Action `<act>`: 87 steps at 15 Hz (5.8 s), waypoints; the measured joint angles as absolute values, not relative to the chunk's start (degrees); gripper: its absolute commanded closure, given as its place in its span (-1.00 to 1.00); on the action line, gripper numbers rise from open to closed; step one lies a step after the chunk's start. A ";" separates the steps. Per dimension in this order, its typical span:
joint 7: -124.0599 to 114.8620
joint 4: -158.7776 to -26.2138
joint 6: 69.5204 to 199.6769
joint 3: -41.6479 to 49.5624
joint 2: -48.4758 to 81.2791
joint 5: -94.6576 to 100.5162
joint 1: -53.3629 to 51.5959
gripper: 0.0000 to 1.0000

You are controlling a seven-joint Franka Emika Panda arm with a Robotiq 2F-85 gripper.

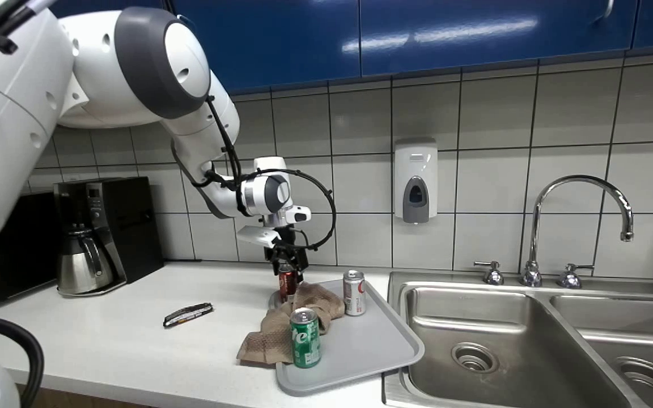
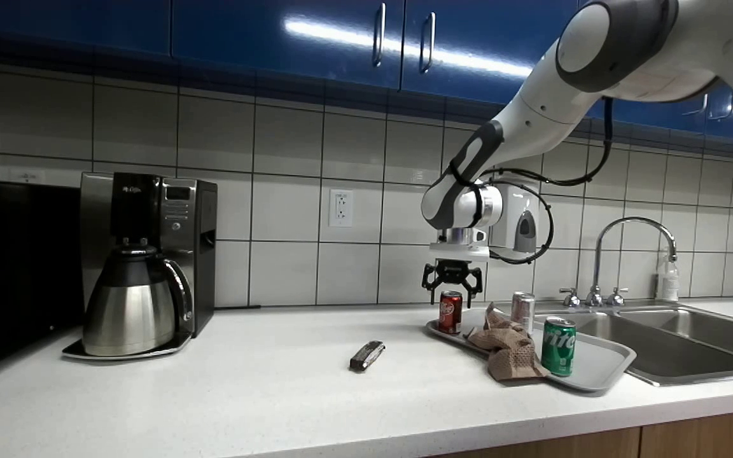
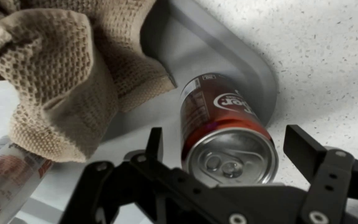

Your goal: Move the objects off of the tray

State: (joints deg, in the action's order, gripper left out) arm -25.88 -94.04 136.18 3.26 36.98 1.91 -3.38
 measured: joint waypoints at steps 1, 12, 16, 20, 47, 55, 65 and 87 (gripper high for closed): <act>-25.88 -93.56 136.08 3.27 37.33 1.88 -3.38 -0.45; -25.88 -91.45 135.59 3.72 38.66 1.78 -3.38 0.23; -25.88 -91.36 136.06 3.72 37.63 1.79 -3.49 0.23; -25.88 -91.38 136.26 3.71 35.84 1.79 -3.89 0.23; -18.91 -102.79 136.74 0.81 30.73 2.07 -9.85 0.23; -18.83 -103.80 136.74 0.85 30.75 2.34 -9.85 -1.00; -18.83 -103.86 138.69 0.99 27.42 2.43 -9.84 -1.00; -19.24 -111.93 143.99 9.31 18.75 2.35 -1.65 -1.00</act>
